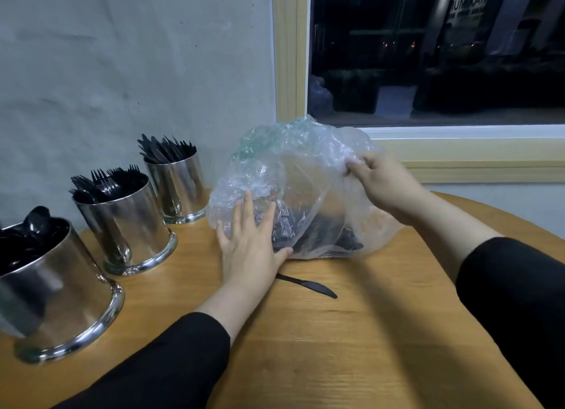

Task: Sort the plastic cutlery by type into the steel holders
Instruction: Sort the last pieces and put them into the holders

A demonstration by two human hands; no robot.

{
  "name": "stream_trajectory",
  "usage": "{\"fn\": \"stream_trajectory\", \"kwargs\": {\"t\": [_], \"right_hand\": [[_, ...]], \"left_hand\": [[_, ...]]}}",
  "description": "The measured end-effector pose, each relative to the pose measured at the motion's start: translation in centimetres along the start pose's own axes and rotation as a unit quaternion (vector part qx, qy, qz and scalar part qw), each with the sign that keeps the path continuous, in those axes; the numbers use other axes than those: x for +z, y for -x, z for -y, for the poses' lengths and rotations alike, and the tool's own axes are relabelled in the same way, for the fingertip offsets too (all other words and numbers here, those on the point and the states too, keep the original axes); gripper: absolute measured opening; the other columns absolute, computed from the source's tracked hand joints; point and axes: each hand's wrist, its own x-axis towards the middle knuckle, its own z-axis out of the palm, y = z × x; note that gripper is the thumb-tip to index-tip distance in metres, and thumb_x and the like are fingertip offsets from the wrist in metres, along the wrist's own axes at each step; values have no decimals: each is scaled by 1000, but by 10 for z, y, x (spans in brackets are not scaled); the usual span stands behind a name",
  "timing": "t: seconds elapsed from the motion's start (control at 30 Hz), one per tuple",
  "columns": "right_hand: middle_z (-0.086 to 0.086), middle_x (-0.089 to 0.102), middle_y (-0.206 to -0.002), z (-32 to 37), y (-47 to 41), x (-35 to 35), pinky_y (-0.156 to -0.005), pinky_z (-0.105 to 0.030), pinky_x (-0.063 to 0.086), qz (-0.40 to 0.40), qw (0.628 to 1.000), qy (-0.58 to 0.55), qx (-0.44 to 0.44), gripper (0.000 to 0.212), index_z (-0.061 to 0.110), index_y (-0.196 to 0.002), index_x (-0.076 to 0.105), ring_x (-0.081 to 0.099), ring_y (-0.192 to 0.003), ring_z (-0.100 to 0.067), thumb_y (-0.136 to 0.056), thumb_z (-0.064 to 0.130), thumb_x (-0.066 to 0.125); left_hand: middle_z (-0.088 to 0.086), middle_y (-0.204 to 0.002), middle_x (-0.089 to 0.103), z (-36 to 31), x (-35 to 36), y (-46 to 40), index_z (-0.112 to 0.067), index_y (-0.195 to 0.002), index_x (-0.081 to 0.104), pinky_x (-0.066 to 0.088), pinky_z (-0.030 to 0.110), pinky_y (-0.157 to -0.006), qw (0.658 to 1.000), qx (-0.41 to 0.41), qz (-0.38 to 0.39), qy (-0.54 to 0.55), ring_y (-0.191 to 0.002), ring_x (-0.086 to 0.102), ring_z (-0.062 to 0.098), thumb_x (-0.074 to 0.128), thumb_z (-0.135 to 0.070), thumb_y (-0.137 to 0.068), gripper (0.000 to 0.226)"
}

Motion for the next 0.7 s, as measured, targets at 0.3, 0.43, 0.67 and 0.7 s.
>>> {"fn": "stream_trajectory", "kwargs": {"t": [0.3,0.43,0.67,0.7], "right_hand": [[-4,76,-85,45,-22,-30,-70,-54,59,-50,995,-82,23,39,9,-85,66,71,-89,-37,-104,38,47],[-1,70,-99,39,-22,-38,-68,-48,56,-94,994,-62,4,40,18,-109,57,69,-91,-28,-94,55,56],[3,38,-157,27,19,-10,-107,-28,35,94,994,-6,-53,114,29,-159,6,42,-136,-10,-77,45,83],[2,38,-157,24,18,-4,-110,-29,34,81,995,2,-57,117,29,-160,3,40,-139,-12,-76,43,84]], "left_hand": [[4,-168,28,-2,-33,-25,-22,-90,65,8,53,-124,985,27,-97,137,-156,19,24,48,-36,-104,26],[0,-163,37,-6,-59,-42,-21,-93,59,15,51,-123,972,20,-123,200,-152,30,22,48,-31,-107,21],[2,-150,54,-34,-83,-73,-22,-88,56,33,56,-116,937,46,-142,315,-142,45,21,53,-23,-105,17],[2,-149,55,-40,-85,-75,-22,-88,56,34,56,-115,935,58,-141,320,-141,46,21,53,-23,-104,17]]}}
